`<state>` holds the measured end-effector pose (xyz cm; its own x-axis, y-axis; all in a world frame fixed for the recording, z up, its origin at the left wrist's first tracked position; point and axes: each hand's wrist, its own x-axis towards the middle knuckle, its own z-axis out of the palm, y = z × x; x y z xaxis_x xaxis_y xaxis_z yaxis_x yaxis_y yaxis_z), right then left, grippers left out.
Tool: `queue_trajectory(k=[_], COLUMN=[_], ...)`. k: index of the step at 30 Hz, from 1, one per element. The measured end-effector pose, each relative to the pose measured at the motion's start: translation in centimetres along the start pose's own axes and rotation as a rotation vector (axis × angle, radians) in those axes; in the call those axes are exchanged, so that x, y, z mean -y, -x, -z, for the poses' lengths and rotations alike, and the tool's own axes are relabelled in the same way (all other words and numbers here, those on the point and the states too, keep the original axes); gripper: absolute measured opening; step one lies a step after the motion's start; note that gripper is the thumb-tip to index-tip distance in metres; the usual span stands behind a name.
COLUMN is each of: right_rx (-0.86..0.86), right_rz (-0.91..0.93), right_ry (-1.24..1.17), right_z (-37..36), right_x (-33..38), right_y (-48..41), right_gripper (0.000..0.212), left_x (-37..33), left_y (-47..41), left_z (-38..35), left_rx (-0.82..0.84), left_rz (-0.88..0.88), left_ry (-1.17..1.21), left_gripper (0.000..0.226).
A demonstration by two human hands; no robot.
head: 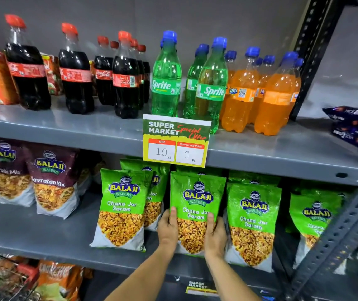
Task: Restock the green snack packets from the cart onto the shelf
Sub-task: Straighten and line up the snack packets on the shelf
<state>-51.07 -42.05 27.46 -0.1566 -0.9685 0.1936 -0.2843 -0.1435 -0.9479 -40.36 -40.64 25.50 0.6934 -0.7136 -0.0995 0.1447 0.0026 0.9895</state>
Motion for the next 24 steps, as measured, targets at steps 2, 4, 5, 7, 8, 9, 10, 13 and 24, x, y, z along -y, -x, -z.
queue_trajectory(k=[2,4,5,7,8,9,10,13,24], right_rx=[0.007,0.020,0.024,0.022,0.023,0.025,0.018,-0.008,0.712], right_rz=[0.004,0.004,0.000,-0.008,0.000,0.037,0.084,0.273,0.230], right_ry=[0.001,0.038,0.052,0.051,0.044,0.040,0.060,0.149,0.232], right_z=[0.1,0.2,0.3,0.5,0.6,0.7,0.9,1.1,-7.9], right_x=[0.1,-0.1,-0.3,-0.6,-0.6,-0.8,-0.9,-0.5,5.5], right_y=[-0.5,-0.9,-0.9,-0.8,-0.6,-0.5,-0.3,0.4,5.6], right_gripper=[0.107,0.098,0.091,0.085,0.087,0.090,0.094,0.095,0.060], left_x=[-0.7,-0.6,-0.4,0.1,0.4,0.5,0.6,-0.2,-4.0], left_y=[-0.2,-0.4,-0.3,0.2,0.6,1.2,1.8,4.1,-1.9], left_z=[-0.2,0.1,0.6,1.7,2.3,3.2,4.2,8.6,22.6], left_rx=[-0.004,0.036,0.064,0.107,0.128,0.148,0.173,0.149,-0.022], left_rz=[-0.048,-0.098,-0.105,-0.094,-0.082,-0.089,-0.132,-0.287,-0.028], left_ry=[0.047,0.011,-0.037,-0.121,-0.162,-0.218,-0.281,-0.344,-0.612], left_gripper=[0.031,0.024,0.020,0.019,0.023,0.033,0.046,0.063,0.102])
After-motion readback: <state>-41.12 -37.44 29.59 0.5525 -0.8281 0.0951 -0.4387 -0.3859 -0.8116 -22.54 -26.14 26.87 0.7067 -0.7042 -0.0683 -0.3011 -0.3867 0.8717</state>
